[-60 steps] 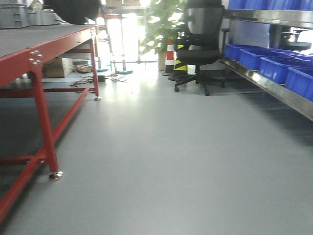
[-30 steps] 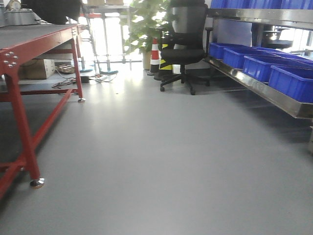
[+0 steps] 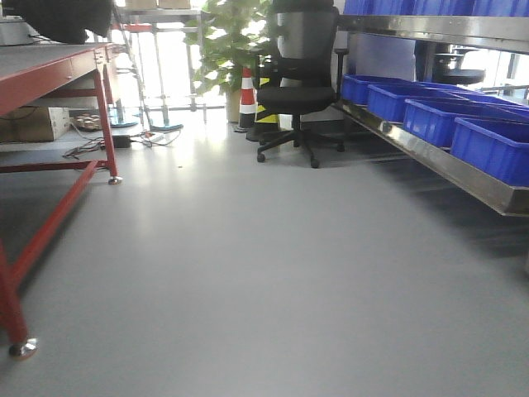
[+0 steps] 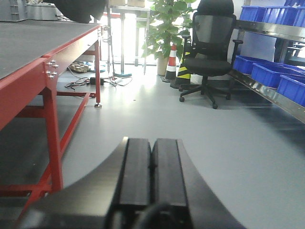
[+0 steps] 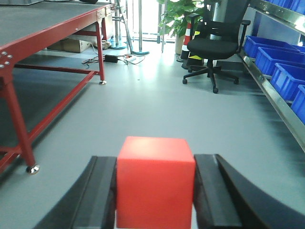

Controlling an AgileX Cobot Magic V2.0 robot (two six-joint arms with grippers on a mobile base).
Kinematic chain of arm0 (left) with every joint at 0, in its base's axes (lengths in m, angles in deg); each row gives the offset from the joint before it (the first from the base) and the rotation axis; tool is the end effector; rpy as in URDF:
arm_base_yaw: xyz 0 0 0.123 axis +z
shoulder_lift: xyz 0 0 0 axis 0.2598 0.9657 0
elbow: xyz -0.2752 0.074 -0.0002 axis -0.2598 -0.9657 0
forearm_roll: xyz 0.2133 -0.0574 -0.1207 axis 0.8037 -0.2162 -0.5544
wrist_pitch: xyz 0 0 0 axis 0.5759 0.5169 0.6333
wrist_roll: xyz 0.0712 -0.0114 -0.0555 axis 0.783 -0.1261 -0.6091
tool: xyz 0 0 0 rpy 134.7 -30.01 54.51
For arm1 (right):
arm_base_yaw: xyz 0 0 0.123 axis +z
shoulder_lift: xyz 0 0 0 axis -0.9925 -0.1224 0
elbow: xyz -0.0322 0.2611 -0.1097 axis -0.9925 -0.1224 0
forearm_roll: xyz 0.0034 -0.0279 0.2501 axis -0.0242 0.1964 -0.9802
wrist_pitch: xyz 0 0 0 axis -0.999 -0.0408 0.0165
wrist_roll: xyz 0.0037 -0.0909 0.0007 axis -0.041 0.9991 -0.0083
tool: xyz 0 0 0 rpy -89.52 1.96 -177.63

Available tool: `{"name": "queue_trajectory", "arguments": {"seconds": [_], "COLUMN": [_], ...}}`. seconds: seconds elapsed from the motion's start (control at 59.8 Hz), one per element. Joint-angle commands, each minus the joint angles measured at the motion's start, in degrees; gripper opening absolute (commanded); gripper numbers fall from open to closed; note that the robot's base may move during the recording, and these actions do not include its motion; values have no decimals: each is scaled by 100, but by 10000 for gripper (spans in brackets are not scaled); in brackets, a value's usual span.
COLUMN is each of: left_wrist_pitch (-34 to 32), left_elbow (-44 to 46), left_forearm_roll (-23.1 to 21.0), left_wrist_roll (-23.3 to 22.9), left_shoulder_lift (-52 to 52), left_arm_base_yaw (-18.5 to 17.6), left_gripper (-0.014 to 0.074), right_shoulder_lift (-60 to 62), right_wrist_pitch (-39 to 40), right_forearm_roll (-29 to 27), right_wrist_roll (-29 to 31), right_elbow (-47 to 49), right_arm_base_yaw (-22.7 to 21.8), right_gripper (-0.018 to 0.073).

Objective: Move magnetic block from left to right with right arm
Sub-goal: 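Drive the base away from the first table carrying the cube, then turn the base around the table end toward the second table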

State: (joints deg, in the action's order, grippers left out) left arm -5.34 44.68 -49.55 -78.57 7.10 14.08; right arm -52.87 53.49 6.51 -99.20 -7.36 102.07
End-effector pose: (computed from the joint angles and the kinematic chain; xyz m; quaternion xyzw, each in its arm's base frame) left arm 0.0567 -0.0011 0.2019 -0.0089 0.6877 -0.0217 0.7256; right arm 0.0733 0.0174 0.3570 -0.0844 0.7375 0.0916 0.6638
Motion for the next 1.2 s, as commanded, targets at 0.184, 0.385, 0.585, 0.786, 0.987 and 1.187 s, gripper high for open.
{"name": "queue_trajectory", "arguments": {"seconds": [0.184, 0.385, 0.585, 0.786, 0.987, 1.187], "left_wrist_pitch": [-515, -515, -515, -515, -515, -515], "left_elbow": [-48, -48, -48, -48, -48, -48], "left_forearm_roll": [0, 0, 0, 0, 0, 0], "left_wrist_roll": [-25, -25, -25, -25, -25, -25], "left_shoulder_lift": [-85, -85, -85, -85, -85, -85], "left_arm_base_yaw": [0, 0, 0, 13, 13, 25], "left_gripper": [-116, -116, -116, -116, -116, -116], "right_shoulder_lift": [-35, -35, -35, -35, -35, -35], "right_wrist_pitch": [525, 525, 525, 525, 518, 518], "right_forearm_roll": [98, 98, 98, 98, 98, 98], "right_wrist_roll": [34, 34, 34, 34, 34, 34], "right_elbow": [152, 152, 152, 152, 152, 152], "right_arm_base_yaw": [-43, -43, -43, -43, -43, -43], "right_gripper": [256, 256, 256, 256, 256, 256]}}
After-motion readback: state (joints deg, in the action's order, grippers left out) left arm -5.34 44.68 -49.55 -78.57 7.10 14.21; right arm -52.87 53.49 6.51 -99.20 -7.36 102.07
